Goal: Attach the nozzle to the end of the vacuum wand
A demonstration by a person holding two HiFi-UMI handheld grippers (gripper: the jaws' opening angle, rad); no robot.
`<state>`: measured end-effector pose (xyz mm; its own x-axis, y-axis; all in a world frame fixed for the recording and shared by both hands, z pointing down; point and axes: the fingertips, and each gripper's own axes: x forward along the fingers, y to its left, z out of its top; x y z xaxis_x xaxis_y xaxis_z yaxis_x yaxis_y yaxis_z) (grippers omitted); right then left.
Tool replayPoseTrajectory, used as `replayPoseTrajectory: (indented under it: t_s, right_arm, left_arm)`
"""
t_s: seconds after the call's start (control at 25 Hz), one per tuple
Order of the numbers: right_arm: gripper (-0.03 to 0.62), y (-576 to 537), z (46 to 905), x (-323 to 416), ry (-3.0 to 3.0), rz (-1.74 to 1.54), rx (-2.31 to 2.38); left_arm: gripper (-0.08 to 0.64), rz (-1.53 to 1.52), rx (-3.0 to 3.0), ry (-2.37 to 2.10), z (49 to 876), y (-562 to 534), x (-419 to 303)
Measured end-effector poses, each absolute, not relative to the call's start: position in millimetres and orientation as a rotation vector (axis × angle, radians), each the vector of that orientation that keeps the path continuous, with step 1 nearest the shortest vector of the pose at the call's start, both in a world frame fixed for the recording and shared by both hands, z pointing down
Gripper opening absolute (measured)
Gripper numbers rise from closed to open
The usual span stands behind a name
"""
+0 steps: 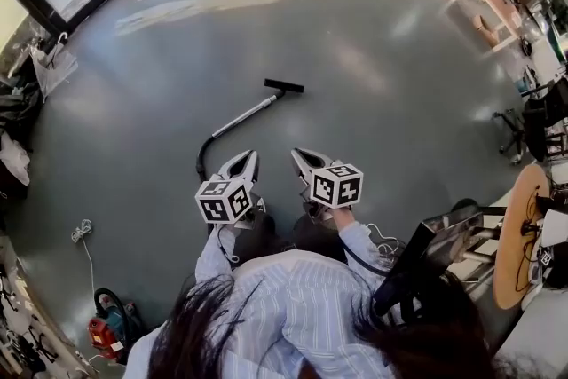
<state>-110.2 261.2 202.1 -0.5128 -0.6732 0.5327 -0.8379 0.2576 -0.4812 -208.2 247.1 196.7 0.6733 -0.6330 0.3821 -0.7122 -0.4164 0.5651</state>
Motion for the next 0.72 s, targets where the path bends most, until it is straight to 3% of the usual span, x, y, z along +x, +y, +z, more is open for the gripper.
replayPoseTrajectory:
  t_s: [0.56, 0.72]
  right_arm:
    - [0.006, 380, 186, 16, -2.394, 0.99, 1.308]
    - [0.006, 411, 187, 22, -2.411, 0.999, 1.276]
  left_arm:
    - [0.005, 0.087, 2.187, -1.17, 165, 373, -72]
    - [0.005, 0.102, 2.179, -1.175, 163, 412, -60]
